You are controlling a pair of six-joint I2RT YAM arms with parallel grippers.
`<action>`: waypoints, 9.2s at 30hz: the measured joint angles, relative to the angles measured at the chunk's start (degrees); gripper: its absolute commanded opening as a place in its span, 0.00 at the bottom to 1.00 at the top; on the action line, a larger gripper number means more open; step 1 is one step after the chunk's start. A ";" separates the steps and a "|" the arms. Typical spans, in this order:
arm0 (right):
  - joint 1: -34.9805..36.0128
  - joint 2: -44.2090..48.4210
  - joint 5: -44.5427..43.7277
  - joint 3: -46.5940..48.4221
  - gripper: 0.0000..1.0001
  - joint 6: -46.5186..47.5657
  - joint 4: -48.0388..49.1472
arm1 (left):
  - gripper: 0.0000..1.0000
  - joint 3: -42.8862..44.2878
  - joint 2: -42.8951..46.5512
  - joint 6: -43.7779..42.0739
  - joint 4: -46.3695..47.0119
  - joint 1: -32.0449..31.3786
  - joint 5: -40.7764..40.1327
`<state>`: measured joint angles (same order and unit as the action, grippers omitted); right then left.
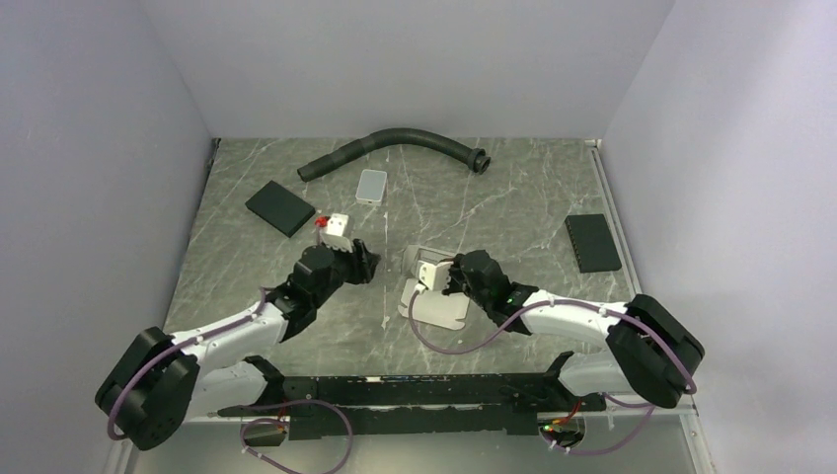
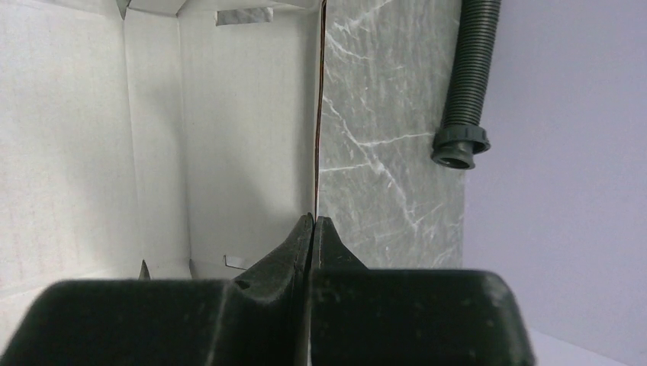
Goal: Fold the paper box
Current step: Fold the paper box at the center of the board.
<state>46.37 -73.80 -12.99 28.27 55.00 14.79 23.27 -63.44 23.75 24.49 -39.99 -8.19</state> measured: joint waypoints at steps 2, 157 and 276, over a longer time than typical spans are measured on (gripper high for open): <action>1.07 0.00 -1.66 -1.20 0.00 1.18 2.40 | 0.51 -0.76 -0.68 0.17 -0.35 4.07 1.55; 9.18 -22.21 -8.98 -17.22 0.00 24.24 58.14 | 0.62 -0.46 -47.34 -32.04 61.44 -14.73 -11.85; 7.78 -16.06 -9.44 -8.31 0.00 7.78 38.88 | 0.83 -7.10 -31.85 -14.23 46.27 5.68 11.89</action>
<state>54.15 -89.86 -22.44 19.97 62.78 53.67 16.16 -95.29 9.52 70.76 -34.30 3.70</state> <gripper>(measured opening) 0.016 0.836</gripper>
